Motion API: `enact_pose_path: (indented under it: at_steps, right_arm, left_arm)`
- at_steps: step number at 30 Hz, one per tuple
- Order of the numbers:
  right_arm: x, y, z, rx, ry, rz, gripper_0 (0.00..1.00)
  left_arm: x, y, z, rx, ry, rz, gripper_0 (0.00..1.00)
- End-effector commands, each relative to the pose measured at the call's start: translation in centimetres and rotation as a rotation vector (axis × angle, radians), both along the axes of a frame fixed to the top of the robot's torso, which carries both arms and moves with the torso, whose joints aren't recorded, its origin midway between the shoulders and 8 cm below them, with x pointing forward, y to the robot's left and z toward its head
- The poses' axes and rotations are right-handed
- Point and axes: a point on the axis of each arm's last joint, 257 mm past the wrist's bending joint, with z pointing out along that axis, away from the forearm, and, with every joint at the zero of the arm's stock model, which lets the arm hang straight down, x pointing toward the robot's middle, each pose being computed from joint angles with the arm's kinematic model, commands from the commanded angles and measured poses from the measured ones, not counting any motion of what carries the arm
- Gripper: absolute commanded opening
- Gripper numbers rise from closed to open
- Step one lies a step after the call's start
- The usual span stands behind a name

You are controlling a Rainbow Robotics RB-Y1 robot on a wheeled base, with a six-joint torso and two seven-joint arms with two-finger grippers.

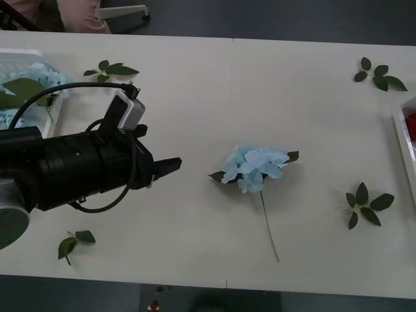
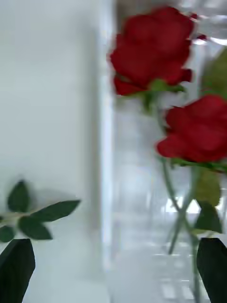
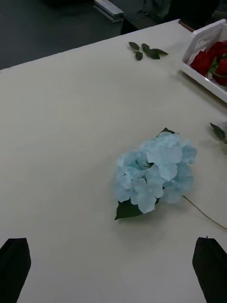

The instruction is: Put the red flowers into the right box and the blue flowers into the left box

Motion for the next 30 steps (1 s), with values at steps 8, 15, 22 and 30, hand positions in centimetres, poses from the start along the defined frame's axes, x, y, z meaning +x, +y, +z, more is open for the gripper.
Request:
enact_pose_path:
  at_steps: [8,15,22,30]
  right_arm:
    - [1.7,20.1,3.5,0.275,-0.092,0.379,1.00]
    - [0.8,28.8,0.1,0.286,-0.019,0.443,1.00]
    - [0.1,32.7,-3.3,0.248,0.059,0.397,1.00]
    - [-1.9,34.8,-7.2,0.199,0.169,0.318,1.00]
  left_arm:
    - [-0.4,-0.2,0.0,0.128,-0.087,-0.097,1.00]
    - [0.0,1.6,0.3,0.239,-0.139,-0.146,1.00]
    - [0.3,1.1,1.4,0.110,-0.121,-0.220,1.00]
    - [0.3,-0.1,3.2,0.019,-0.156,-0.328,1.00]
